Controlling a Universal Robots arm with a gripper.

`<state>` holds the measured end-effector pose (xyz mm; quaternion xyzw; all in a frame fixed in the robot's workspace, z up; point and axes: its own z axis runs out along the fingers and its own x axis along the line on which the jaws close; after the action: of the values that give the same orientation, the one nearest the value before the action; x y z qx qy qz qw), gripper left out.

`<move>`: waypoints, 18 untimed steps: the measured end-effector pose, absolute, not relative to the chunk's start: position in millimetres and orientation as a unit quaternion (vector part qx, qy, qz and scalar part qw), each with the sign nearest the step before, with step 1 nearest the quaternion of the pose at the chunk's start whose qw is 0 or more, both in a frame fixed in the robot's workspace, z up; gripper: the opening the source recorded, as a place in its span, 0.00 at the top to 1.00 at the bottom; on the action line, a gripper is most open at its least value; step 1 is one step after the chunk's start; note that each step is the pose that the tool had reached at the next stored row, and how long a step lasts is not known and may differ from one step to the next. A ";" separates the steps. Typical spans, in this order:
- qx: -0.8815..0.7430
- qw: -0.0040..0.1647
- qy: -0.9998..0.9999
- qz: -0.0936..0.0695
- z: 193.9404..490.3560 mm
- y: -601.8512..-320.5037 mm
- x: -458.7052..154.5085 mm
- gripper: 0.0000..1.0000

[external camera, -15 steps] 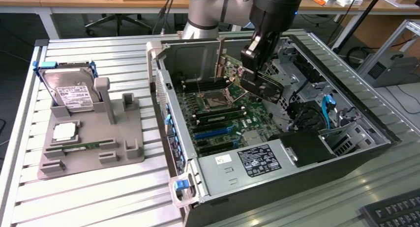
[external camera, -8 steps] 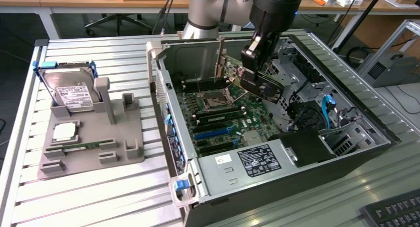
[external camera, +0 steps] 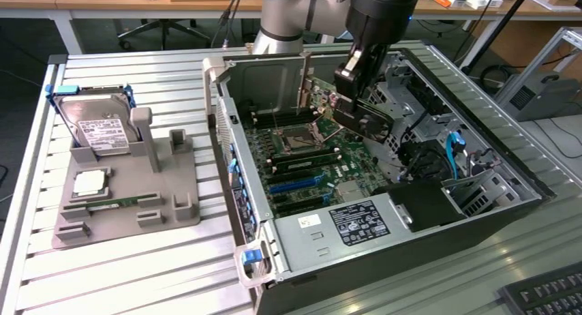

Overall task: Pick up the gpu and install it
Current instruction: 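Insert the gpu into the slot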

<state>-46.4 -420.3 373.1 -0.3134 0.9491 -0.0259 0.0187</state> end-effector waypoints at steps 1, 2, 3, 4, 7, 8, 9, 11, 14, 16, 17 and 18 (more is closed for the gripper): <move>-0.314 0.019 0.949 -0.026 373.2 -420.3 -46.4 0.73; -0.314 0.019 0.949 -0.026 373.1 -420.3 -46.4 0.73; -0.315 0.019 0.949 -0.026 373.1 -420.3 -46.4 0.73; -0.315 0.019 0.949 -0.026 373.1 -420.3 -46.4 0.73; -0.321 0.019 0.946 -0.026 373.1 -420.3 -46.4 0.73; -0.325 0.019 0.945 -0.026 373.1 -420.3 -46.4 0.73; -0.327 0.019 0.945 -0.026 373.1 -420.3 -46.4 0.73; -0.331 0.019 0.943 -0.026 373.1 -420.3 -46.4 0.73; -0.341 0.019 0.939 -0.027 373.0 -420.3 -46.4 0.73; -0.344 0.019 0.939 -0.028 373.0 -420.3 -46.4 0.73; -0.344 0.019 0.938 -0.028 372.9 -420.3 -46.4 0.73; -0.345 0.019 0.938 -0.028 372.9 -420.3 -46.4 0.73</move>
<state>-46.4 -420.3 372.9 -0.3445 0.9382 -0.0276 0.0187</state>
